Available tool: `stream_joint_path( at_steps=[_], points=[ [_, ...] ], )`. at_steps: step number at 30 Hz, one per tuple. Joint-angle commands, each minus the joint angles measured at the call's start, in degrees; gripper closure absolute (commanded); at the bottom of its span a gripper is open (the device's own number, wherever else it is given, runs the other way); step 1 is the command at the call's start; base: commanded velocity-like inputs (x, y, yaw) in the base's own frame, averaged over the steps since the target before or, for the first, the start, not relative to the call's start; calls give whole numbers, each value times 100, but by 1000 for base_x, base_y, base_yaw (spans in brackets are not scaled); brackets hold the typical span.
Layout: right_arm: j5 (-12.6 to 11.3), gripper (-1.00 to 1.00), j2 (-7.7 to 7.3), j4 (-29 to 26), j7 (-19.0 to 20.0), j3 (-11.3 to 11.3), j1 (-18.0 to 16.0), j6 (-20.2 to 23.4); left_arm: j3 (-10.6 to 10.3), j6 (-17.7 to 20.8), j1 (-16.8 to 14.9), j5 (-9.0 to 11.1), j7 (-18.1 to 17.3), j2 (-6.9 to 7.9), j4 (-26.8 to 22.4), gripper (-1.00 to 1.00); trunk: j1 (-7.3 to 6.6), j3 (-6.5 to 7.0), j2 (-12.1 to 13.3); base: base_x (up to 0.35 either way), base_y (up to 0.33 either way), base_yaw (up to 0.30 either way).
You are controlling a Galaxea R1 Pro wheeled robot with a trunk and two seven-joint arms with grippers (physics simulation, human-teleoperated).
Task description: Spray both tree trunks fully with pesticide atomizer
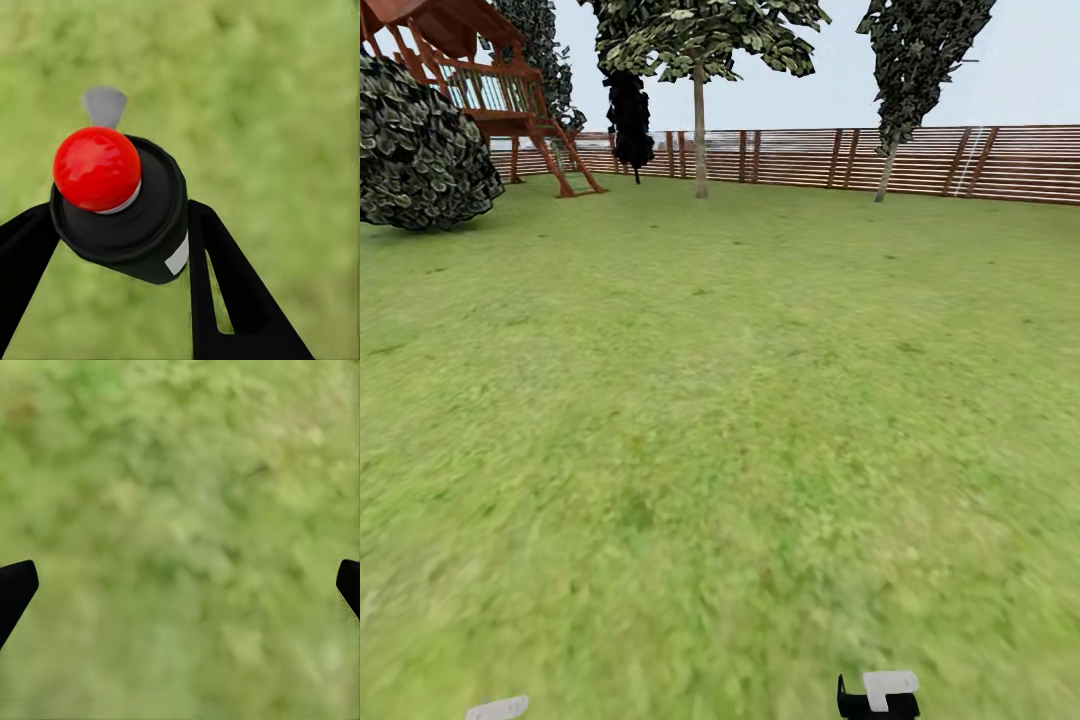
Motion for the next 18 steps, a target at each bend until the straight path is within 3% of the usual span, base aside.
stream_joint_path(
  at_steps=[1, 18],
  points=[
    [60, -100, -1, 2, -34, -35, -2, -5, -2, -20, -3, 32, -4, 0, 5, 100, 3, -5, -2, 338, 0, 0],
    [63, -100, 3, 2, -34, -35, -2, -5, -2, -28, -3, 31, -4, 0, 5, 100, 3, -5, -2, 338, 0, 0]
  ],
)
